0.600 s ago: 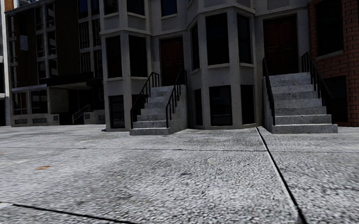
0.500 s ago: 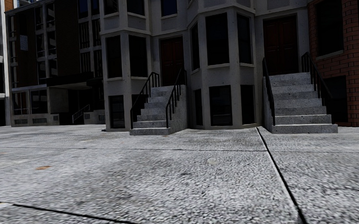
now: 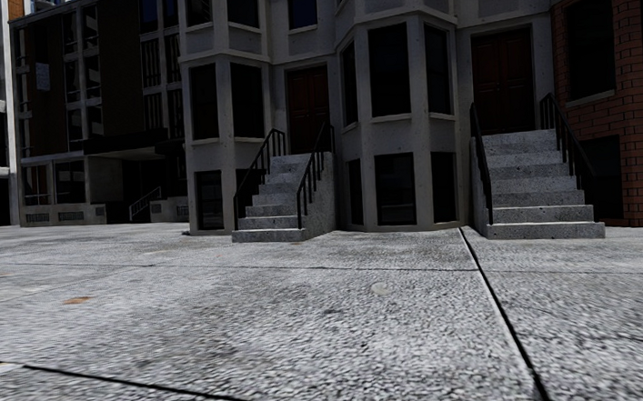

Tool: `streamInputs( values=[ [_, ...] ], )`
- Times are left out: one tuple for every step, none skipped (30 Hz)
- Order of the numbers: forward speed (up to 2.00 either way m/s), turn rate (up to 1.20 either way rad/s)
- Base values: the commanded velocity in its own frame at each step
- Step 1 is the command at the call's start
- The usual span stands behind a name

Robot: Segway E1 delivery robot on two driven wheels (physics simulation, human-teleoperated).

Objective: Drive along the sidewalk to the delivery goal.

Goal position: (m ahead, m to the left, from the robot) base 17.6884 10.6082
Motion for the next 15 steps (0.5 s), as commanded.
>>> streamInputs(
  values=[
    [0.0,0.0],
    [0.0,0.0],
    [0.0,0.0],
    [0.0,0.0],
    [0.0,0.0],
    [0.0,0.0],
    [0.0,0.0],
    [0.0,0.0],
    [0.0,0.0],
    [0.0,0.0],
    [0.0,0.0],
    [0.0,0.0],
    [0.0,0.03],
    [0.0,0.07],
    [0.0,0.07]
  ],
)
